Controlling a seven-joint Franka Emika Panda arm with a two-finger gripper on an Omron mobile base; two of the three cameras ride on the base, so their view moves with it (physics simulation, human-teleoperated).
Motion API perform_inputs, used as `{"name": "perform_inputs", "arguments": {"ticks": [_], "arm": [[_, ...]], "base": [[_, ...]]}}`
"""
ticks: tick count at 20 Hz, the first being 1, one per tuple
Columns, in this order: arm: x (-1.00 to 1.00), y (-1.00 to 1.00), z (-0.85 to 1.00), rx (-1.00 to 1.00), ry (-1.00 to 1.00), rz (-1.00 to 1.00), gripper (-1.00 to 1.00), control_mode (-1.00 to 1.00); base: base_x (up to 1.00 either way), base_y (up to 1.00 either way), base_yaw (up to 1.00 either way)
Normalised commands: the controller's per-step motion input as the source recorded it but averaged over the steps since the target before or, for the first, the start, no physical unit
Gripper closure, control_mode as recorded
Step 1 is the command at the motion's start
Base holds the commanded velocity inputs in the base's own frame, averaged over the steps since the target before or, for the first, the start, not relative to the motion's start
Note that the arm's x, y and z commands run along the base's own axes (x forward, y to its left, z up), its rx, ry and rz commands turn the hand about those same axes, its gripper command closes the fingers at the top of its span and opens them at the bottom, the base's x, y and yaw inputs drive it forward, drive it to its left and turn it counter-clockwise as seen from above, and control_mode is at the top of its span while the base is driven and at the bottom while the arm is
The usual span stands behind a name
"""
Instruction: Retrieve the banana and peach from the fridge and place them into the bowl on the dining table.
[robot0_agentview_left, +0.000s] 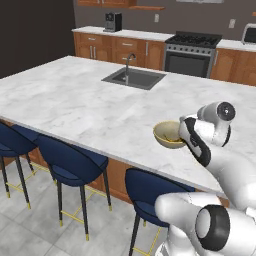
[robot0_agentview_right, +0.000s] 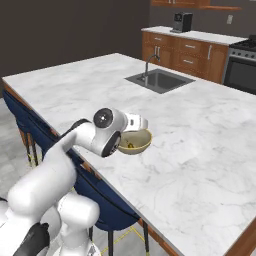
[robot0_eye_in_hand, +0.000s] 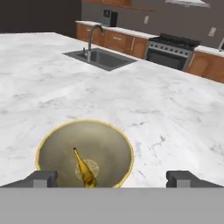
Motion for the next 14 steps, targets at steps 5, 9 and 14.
{"name": "perform_inputs", "arguments": {"ticks": [5, 9, 14], "arm": [[-0.98, 0.0, 1.0, -0.07, 0.11, 0.0, -1.0, -1.0], [-0.99, 0.0, 0.95, -0.08, 0.13, 0.0, -1.0, -1.0], [-1.0, 0.0, 0.32, -0.04, -0.04, 0.01, -1.0, -1.0]], "base": [[0.0, 0.0, 0.0], [0.0, 0.0, 0.0], [0.0, 0.0, 0.0]]}}
